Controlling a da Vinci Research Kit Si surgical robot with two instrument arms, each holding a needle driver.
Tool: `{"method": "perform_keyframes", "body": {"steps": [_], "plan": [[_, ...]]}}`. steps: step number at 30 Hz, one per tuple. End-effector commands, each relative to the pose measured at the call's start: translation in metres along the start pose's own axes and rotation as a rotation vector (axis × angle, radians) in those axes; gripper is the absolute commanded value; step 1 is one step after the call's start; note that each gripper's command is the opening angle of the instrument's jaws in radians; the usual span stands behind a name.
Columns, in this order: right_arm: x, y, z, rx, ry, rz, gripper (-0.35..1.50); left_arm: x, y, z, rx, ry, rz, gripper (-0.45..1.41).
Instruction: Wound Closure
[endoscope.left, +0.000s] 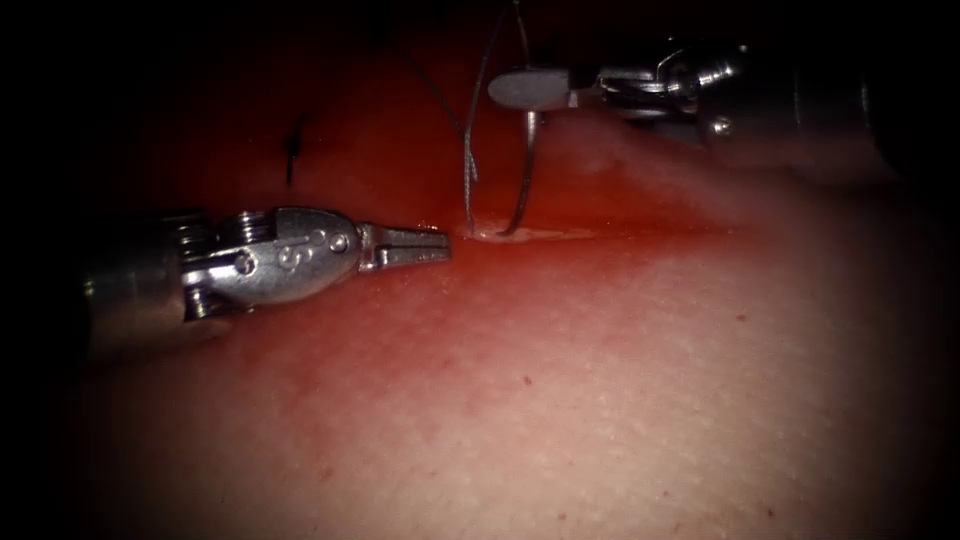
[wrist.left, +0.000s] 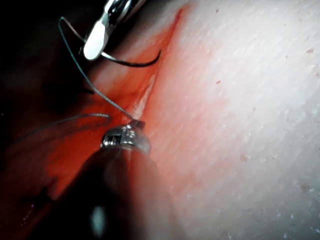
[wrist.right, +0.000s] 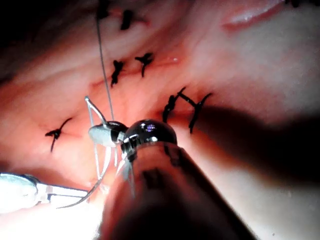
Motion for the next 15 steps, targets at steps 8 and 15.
{"method": "perform_keyframes", "body": {"steps": [8, 15], "plan": [[-0.0001, -0.0004, 0.0012, 0.036, 0.010, -0.158, -0.35, -0.0015, -0.0020, 0.0030, -0.053, -0.096, -0.012, -0.45], [-0.0001, -0.0010, 0.0013, 0.064, 0.032, -0.337, -0.35, -0.0019, -0.0028, 0.0048, -0.096, -0.167, -0.002, -0.45]]}}
